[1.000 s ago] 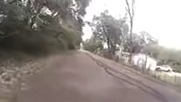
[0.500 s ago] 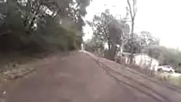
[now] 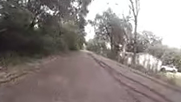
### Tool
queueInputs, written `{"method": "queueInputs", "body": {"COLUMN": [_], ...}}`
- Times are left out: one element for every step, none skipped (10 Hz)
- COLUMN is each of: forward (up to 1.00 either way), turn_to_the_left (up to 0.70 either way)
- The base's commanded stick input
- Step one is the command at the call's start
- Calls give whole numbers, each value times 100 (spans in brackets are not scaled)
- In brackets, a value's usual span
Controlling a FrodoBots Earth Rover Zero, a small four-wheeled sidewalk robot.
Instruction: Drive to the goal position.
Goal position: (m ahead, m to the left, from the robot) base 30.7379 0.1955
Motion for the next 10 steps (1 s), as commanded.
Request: {"method": "queueInputs", "body": {"forward": [70, 70, 70, 70, 70, 70, 70, 70, 70, 70], "turn_to_the_left": [-1, -1, -1, -1, -1, -1, -1, -1, -1, -1]}}
